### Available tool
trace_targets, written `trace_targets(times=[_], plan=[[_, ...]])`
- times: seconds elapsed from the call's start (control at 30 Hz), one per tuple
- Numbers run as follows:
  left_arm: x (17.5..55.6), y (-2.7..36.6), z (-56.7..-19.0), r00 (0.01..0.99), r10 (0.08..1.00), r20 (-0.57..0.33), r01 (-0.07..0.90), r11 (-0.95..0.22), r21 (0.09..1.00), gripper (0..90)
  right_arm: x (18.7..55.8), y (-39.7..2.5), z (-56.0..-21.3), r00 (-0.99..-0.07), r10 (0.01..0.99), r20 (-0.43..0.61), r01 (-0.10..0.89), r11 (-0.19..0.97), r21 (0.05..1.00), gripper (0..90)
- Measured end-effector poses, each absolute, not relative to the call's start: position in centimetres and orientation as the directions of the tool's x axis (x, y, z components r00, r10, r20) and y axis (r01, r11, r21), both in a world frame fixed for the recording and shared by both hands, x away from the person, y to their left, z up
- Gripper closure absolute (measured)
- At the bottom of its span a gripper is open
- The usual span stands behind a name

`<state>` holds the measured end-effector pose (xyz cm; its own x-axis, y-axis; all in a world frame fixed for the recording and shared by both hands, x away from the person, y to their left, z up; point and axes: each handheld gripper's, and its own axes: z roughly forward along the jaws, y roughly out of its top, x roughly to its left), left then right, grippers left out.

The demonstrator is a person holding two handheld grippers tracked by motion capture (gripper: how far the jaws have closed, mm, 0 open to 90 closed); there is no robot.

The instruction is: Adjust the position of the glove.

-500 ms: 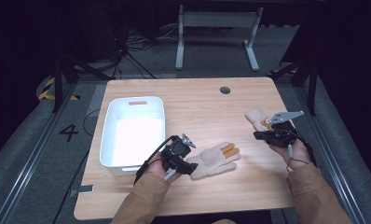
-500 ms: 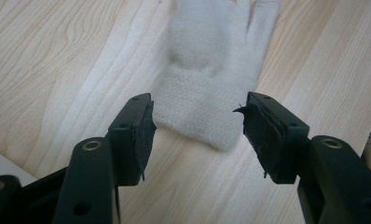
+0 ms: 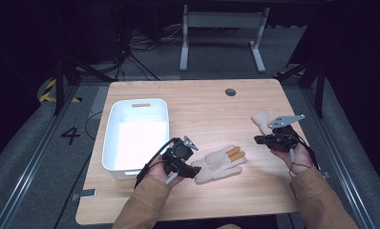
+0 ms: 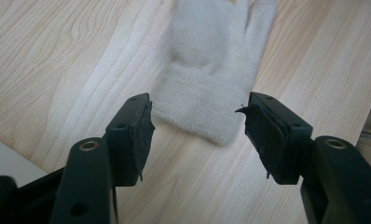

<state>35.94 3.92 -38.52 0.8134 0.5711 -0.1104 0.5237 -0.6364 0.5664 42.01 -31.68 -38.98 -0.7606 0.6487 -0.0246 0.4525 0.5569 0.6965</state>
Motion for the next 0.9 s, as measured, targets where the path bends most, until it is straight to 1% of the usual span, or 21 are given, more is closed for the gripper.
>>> trace_targets(times=[0.47,0.7,0.9], plan=[[34.7,4.0,-38.3,0.824,0.554,-0.119,0.516,-0.646,0.563,40.0,42.8,-28.7,-39.8,-0.797,0.603,-0.013,0.431,0.583,0.689,88.9],[34.1,3.9,-38.3,0.835,0.538,-0.113,0.503,-0.665,0.552,39.3,43.0,-26.1,-41.1,-0.823,0.567,-0.021,0.417,0.630,0.656,88.8],[33.8,3.9,-38.3,0.841,0.529,-0.115,0.498,-0.672,0.548,38.7,43.0,-25.0,-41.9,-0.833,0.552,-0.037,0.403,0.652,0.642,88.6]])
